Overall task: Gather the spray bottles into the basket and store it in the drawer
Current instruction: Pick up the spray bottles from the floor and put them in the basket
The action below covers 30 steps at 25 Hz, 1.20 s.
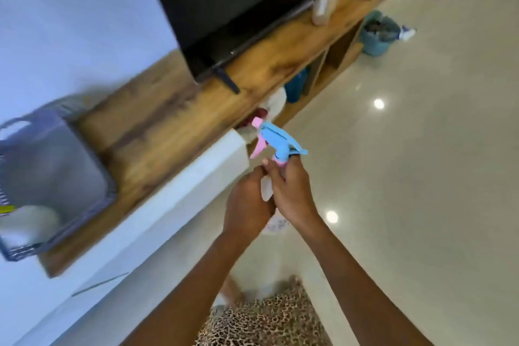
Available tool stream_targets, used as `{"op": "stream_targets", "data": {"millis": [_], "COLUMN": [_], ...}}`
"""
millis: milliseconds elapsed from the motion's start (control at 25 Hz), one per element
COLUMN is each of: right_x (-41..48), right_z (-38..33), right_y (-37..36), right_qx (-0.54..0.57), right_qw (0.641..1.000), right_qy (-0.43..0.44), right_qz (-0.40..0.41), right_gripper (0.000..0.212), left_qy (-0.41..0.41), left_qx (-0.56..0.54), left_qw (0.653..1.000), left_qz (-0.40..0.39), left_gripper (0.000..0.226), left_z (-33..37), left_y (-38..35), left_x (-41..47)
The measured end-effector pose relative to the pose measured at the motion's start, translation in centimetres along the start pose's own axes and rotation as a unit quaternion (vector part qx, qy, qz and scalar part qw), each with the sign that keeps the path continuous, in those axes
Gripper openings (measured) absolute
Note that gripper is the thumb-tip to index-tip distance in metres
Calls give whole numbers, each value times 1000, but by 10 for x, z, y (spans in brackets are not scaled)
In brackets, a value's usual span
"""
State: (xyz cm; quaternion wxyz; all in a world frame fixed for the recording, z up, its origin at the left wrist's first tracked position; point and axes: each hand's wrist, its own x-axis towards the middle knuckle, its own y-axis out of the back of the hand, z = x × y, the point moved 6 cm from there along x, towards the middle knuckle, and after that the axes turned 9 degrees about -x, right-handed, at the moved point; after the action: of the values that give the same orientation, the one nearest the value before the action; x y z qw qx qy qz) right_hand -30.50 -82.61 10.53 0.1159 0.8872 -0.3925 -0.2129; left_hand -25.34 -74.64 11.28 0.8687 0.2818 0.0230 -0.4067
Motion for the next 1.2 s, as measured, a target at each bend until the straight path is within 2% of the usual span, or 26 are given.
{"op": "stream_targets", "data": {"millis": [80,160,240,280,360,440,640,800,880,1000,1080,1120,1200], "right_x": [-24,-49,-72,-77,-103,-119,-152,-146,-139,-125,-113,-104,-79], "right_z": [-58,-106,-139,-145,-177,-192,-238,-273,-286,-297,-302,-307,-321], "right_y": [-18,-40,-68,-71,-124,-154,-266,-320,-342,-380,-404,-411,-414], "right_qx": [11,48,82,82,58,38,59,2,-11,-6,-12,-30,-65], "right_qw": [995,980,958,951,932,930,953,962,960,951,944,945,954], "right_qy": [29,51,70,80,109,126,111,176,206,215,197,197,230], "right_qz": [-89,-187,-266,-286,-340,-343,-275,-210,-189,-223,-264,-259,-179], "right_gripper": [16,13,25,29,35,43,35,29,30,32,28,22,10], "left_qy": [-20,-23,-15,-7,-7,-6,2,-48,-50,-8,38,51,69], "left_qx": [-32,-84,-85,-78,-77,-72,-76,-168,-190,-179,-140,-124,-122], "left_qw": [997,991,991,993,993,994,975,948,935,916,910,909,910], "left_qz": [69,100,103,87,88,77,209,266,294,360,389,394,390], "left_gripper": [35,36,40,43,48,49,44,56,48,20,20,22,23], "left_z": [18,19,6,1,-24,-36,-81,-87,-90,-107,-125,-133,-151], "left_y": [60,116,165,175,236,263,375,429,455,498,522,532,547], "left_x": [-23,-46,-68,-73,-105,-120,-163,-174,-170,-151,-134,-125,-106]}}
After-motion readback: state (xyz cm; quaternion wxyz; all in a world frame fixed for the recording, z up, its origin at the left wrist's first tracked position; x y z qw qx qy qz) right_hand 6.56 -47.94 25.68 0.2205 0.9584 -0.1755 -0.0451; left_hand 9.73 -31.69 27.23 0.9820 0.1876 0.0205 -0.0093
